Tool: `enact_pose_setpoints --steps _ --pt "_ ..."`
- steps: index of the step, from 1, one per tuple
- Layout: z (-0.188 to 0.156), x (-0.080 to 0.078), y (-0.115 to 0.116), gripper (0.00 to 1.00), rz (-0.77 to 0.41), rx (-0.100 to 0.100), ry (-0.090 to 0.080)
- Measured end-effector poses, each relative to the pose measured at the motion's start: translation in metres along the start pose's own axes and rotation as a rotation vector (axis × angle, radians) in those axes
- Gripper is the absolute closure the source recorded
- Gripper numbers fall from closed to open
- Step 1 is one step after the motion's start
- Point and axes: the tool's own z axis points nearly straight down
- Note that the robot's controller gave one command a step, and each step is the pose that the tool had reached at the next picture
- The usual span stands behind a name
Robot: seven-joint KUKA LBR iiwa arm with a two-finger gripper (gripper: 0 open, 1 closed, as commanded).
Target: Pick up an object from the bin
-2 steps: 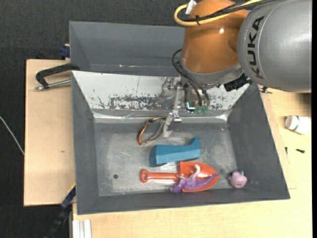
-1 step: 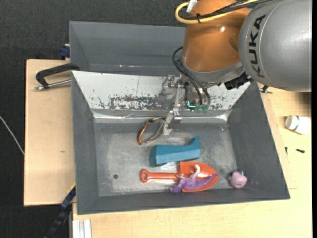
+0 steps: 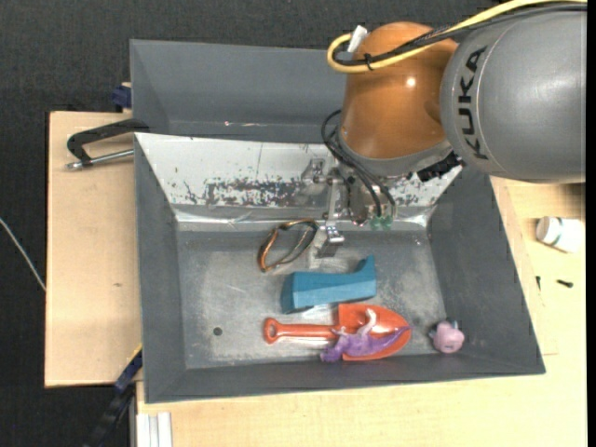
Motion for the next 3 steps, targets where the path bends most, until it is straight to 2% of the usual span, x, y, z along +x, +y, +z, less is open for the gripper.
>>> enact_pose_setpoints --steps 1,2,3 --pt "0.072 0.032 0.019 0.00 -0.110 0.000 0.005" --pt "0.105 0.012 0.002 0.00 -0.169 -0.008 0.008" --pt "0.126 0.021 -0.043 0.00 -0.239 -0.002 0.000"
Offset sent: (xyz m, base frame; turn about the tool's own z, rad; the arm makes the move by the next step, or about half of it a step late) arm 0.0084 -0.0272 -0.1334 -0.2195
